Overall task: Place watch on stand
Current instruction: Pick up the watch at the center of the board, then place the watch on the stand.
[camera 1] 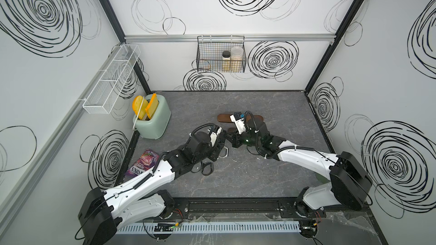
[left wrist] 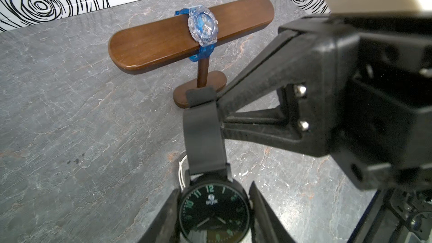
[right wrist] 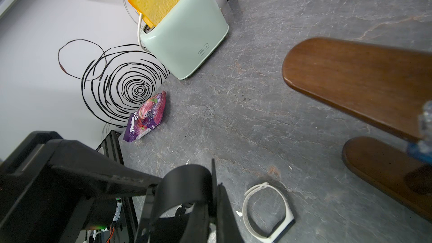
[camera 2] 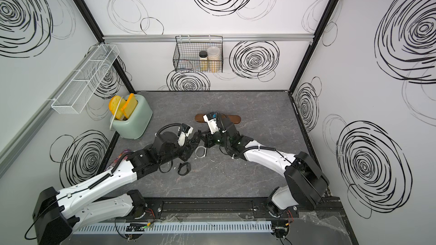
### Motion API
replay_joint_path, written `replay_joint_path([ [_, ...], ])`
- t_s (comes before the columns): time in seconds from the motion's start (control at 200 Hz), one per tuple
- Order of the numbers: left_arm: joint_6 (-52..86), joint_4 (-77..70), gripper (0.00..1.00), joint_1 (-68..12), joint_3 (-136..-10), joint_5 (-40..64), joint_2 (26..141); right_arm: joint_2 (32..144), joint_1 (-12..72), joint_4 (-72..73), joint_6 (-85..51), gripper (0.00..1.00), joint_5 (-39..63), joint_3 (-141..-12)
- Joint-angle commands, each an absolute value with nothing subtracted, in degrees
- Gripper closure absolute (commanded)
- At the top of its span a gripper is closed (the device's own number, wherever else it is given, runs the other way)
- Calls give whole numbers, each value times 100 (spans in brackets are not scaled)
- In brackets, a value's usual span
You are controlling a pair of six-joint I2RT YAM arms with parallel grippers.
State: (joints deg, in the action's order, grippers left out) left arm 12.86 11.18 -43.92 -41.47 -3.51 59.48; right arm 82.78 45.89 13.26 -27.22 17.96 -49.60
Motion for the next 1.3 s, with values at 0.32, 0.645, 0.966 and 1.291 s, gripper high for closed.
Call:
replay_joint_path([
  [0.32, 1315, 707, 68, -4088, -4320, 135, 5844, 8096, 4503, 1296, -2645, 85, 1795, -4951],
  [0.645, 1177, 1034, 69, -3722, -4790, -536, 6070, 7748, 4073, 1120, -2592, 43, 1874, -4629],
  [0.966, 823, 1332, 69, -3253, -5848, -1395, 7086, 6858, 2427, 503, -2219, 43, 1764, -4548],
  [1.291, 655, 1201, 69, -3173, -6436, -1679, 8246, 7651, 480, 605, -2163, 53, 3459, -4662],
])
